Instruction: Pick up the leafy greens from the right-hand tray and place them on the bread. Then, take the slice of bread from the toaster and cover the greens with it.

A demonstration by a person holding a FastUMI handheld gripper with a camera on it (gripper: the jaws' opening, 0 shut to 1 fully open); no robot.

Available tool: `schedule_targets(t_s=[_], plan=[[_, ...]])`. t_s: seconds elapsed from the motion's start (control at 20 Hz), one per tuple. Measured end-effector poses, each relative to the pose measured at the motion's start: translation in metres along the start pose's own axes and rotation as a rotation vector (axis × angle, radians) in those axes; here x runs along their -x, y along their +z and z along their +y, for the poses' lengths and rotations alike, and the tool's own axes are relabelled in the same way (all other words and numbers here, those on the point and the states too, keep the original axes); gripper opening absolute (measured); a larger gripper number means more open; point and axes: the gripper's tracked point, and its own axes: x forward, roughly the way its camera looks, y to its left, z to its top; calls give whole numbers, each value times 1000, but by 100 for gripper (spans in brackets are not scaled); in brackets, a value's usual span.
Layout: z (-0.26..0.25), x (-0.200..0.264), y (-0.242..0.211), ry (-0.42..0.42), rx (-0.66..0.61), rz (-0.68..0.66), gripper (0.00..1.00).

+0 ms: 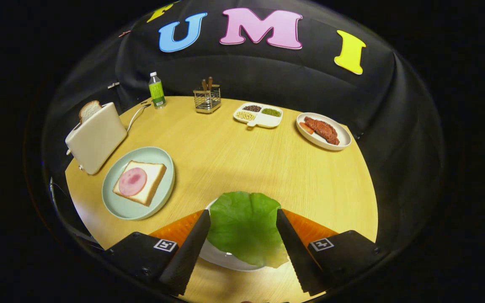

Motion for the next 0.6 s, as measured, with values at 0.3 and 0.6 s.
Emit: schedule_targets(t_s=[0.3,0.6], plan=[[-4,-21,-34,5,-50,110,98],[-8,-22,-44,4,-73,151,84]])
